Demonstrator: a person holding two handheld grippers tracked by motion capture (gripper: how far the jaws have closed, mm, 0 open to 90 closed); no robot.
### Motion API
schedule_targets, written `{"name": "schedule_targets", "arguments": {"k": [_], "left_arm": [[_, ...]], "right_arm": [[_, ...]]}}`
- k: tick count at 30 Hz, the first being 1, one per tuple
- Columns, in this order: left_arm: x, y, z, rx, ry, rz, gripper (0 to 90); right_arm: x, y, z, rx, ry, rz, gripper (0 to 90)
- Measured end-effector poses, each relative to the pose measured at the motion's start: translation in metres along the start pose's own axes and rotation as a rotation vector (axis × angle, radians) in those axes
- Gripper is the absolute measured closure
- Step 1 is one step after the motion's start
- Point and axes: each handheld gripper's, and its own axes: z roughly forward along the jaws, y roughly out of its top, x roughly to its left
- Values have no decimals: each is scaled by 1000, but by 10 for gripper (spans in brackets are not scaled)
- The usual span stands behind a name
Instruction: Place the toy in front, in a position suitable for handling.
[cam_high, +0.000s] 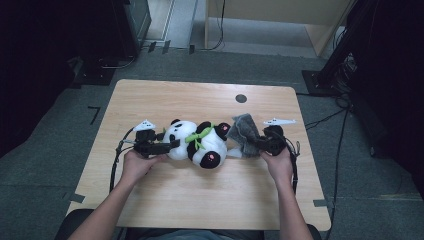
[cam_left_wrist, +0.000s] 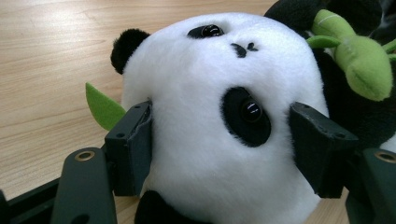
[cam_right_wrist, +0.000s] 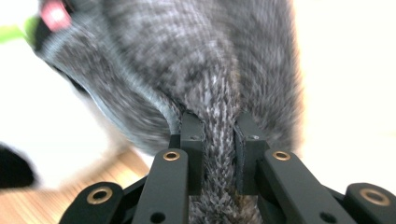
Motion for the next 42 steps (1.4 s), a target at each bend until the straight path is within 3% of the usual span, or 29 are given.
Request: {"name": "schedule_targets", "arguments": {"k": [5,10,14,17,22,28,33,42], "left_arm": [[-1,-2,0,-7,1,2,295],[-1,-3,0,-18,7,-2,295],[-1,-2,0,-16,2,-14,296],[-1,-2,0,-12,5,-8,298],[-3,-3,0,-11,18,-1,302],[-5,-3,1,-9,28,-1,303],[-7,0,-1,17,37,23,302],[-2,0,1,2,12,26,294]], "right_arm": [[17,21,-15,-61,47,-35,788],[51,41,-23,-94,112,-124,788],[78,50,-16,-115,172,-186,786],[94,53,-1,-68,196,-230,786],[107,51,25,-2,228,-237,781],[105,44,39,5,216,-245,775],[90,28,38,-37,247,-223,784],[72,12,29,-15,235,-184,792]]}}
